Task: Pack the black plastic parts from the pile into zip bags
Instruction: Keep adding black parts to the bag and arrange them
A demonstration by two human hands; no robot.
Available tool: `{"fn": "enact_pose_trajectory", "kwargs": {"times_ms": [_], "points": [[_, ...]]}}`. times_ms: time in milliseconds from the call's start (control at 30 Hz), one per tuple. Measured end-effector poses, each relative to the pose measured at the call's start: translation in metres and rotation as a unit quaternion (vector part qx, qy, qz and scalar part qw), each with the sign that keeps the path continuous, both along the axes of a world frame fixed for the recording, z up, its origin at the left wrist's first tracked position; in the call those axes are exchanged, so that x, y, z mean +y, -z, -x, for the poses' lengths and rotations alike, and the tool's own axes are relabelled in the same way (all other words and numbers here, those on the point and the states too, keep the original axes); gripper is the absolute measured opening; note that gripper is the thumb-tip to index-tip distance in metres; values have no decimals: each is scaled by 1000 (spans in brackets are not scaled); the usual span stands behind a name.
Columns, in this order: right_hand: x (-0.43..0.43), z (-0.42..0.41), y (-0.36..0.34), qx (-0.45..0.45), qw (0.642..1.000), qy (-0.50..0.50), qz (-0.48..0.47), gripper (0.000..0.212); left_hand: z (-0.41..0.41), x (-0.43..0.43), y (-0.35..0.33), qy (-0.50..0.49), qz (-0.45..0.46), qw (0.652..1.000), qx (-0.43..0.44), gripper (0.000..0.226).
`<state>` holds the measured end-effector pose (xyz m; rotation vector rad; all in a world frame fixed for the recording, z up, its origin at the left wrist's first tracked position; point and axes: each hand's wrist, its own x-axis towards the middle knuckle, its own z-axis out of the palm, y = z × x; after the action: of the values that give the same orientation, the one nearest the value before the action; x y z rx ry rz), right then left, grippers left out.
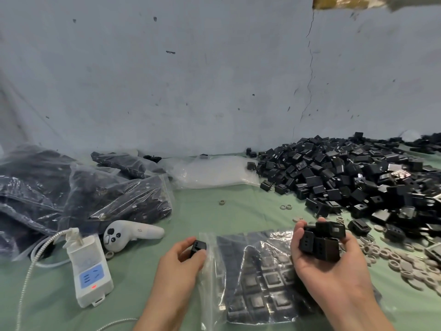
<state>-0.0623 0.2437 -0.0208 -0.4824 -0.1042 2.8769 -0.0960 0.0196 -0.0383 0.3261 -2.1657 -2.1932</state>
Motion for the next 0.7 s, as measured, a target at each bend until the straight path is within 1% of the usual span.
{"fn": "enact_pose_trajectory", "kwargs": {"times_ms": [33, 67, 100, 133, 267, 333, 400, 433, 533, 567, 600, 633, 700], "points": [[0, 0, 1, 0, 1000, 1, 0, 27, -1, 2, -1, 12, -92, 995, -20, 31], [0, 0, 1, 0, 1000, 1, 0, 28, 0, 4, -1, 23, -165, 985, -39, 31], [0, 0, 0, 0, 1000, 1, 0, 28, 1, 5, 0, 29, -196, 979, -51, 30], [0, 0, 0, -1, 1000, 0, -1, 28, 1, 6, 2, 35, -191, 979, -57, 29], [-1, -1, 0, 2, 1000, 0, -1, 29, 1, 11, 8, 24, -67, 996, -50, 26], [-1, -1, 0, 3, 1000, -2, -1, 30, 0, 12, 9, 17, -48, 998, -45, 22], [0, -2, -1, 3, 1000, -3, -1, 28, -1, 13, 9, 25, -45, 998, -42, 11], [0, -2, -1, 4, 1000, -3, -1, 28, 1, 14, 9, 25, -38, 998, -42, 13], [1, -2, -1, 2, 1000, -3, 0, 28, 1, 16, 9, 39, -29, 998, -29, 32], [1, -2, -1, 2, 1000, -3, 1, 28, -1, 16, 8, 51, -6, 999, -18, 38], [1, -2, -2, 3, 1000, -4, 1, 28, -2, 17, 7, 57, 31, 998, 1, 39], [1, -3, -2, 3, 1000, -4, 1, 27, -3, 18, 8, 55, 67, 996, 25, 34], [1, -3, -3, 5, 1000, -4, 7, 27, -4, 20, 11, 41, 107, 992, 58, 26]]}}
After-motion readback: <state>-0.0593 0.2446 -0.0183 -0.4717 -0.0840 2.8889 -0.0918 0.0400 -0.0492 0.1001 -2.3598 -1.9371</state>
